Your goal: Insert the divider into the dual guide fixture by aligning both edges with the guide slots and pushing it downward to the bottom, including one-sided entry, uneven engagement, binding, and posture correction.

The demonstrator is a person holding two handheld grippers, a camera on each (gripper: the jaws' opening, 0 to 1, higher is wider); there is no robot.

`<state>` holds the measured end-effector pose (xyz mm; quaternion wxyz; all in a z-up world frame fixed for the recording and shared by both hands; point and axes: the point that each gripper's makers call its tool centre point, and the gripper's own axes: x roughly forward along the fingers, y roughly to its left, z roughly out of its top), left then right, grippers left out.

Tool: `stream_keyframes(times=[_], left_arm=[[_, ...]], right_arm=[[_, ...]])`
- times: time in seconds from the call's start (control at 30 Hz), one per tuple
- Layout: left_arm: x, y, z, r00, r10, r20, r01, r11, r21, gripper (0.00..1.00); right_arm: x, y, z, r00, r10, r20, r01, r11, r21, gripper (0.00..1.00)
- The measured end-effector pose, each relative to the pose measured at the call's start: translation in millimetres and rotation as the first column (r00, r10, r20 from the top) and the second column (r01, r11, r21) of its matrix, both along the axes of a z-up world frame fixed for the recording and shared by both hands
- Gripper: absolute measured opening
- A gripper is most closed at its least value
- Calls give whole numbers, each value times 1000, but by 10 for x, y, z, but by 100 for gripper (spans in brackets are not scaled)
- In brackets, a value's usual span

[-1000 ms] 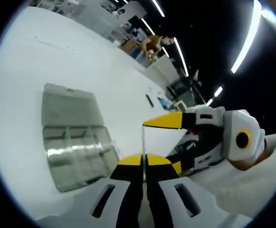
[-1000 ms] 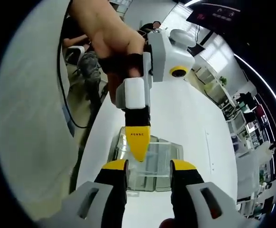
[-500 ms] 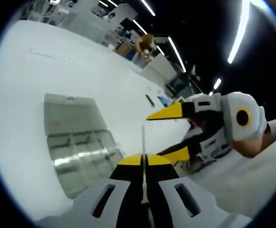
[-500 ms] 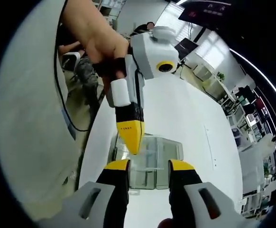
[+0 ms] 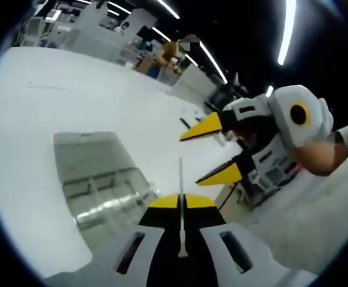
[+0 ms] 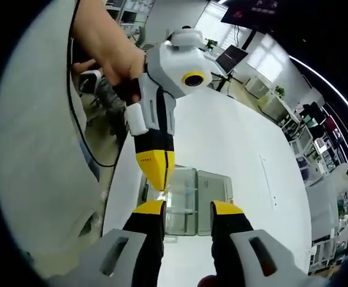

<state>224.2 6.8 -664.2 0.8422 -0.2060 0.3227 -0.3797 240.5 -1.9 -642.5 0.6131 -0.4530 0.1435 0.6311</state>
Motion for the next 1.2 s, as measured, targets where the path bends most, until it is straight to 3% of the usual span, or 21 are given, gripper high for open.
stream_keyframes(times=[0.43, 0.73, 1.2], left_arm=[[-47, -68, 5, 993, -75, 87, 68, 995, 75, 0], [-93, -130, 0, 980, -142, 143, 123, 984, 131, 0], [-102, -167, 20, 965, -184, 189, 153, 974, 168, 0]], right_arm=[[-13, -48, -10, 999, 16, -44, -18, 999, -35, 23], [-47, -86, -24, 997, 33, -73, -37, 998, -57, 21], [-92, -124, -22, 990, 52, -135, -62, 995, -74, 16]])
